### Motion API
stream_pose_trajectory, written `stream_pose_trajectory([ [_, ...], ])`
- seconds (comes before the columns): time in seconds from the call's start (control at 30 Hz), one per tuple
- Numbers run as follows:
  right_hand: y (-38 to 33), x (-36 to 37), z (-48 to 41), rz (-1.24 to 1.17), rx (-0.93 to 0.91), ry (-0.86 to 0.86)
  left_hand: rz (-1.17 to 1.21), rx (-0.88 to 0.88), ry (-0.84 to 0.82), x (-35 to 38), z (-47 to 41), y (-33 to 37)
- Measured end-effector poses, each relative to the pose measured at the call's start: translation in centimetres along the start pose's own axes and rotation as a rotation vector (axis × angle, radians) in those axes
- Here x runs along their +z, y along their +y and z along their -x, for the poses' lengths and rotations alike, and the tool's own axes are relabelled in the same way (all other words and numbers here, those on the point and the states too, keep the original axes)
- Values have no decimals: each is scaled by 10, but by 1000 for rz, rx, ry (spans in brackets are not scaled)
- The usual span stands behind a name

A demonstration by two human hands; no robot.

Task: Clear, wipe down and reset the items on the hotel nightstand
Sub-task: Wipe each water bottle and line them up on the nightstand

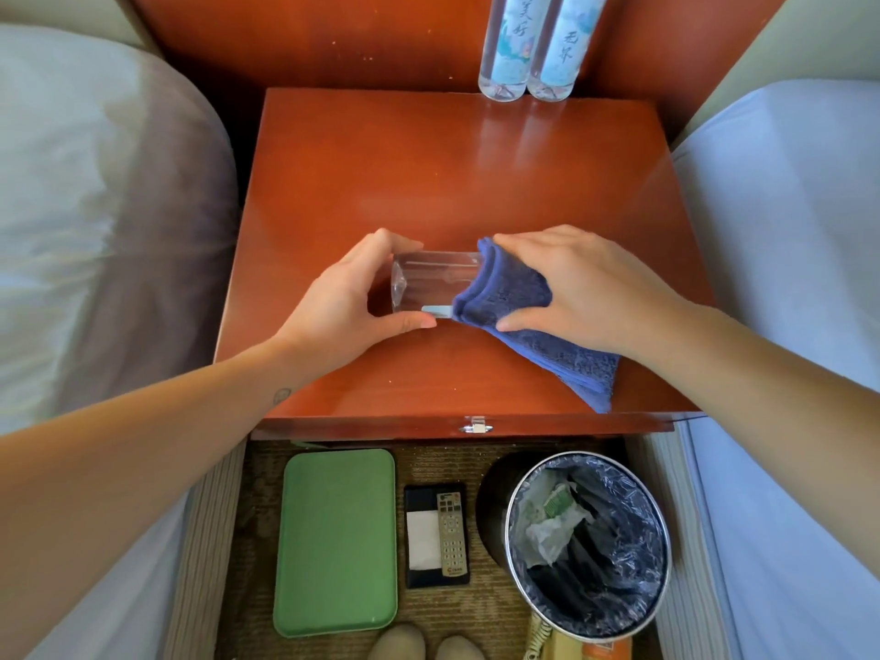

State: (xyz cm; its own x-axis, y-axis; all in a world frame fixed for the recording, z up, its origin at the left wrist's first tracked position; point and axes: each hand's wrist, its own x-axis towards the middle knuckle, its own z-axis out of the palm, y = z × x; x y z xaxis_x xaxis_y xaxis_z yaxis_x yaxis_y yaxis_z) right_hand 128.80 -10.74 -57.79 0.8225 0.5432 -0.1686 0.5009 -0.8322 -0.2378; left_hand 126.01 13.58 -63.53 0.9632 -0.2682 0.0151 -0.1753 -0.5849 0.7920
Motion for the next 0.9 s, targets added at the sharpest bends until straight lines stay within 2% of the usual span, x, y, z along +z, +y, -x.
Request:
stream_pose_trajectory([
  [0.07, -19, 3, -15, 27, -52, -10, 19, -2, -9, 0, -1, -1],
  [0.23, -34, 3, -28, -39, -31, -43, 11, -33, -103, -9, 1, -6],
  [0.43, -41, 5, -28, -96, -60, -60, 92, -93, 33, -8, 11, -7],
  [0.53, -49, -4, -37, -187, -79, -56, 270, -93, 39, -14, 7, -4],
  [0.6, -51, -12, -43, -185, -74, -117, 416, -150, 32, -21, 4, 0],
  [0.73, -54, -17, -47, -213, 65, -132, 588, -265, 54, -27, 0, 7],
  [0.83, -53, -11, -49, -443, 216, 15, 918, -433, 106, -20, -1, 14],
  [0.9, -51, -5, -51, -803, 370, 107, 910, -487, 29, -10, -2, 18],
])
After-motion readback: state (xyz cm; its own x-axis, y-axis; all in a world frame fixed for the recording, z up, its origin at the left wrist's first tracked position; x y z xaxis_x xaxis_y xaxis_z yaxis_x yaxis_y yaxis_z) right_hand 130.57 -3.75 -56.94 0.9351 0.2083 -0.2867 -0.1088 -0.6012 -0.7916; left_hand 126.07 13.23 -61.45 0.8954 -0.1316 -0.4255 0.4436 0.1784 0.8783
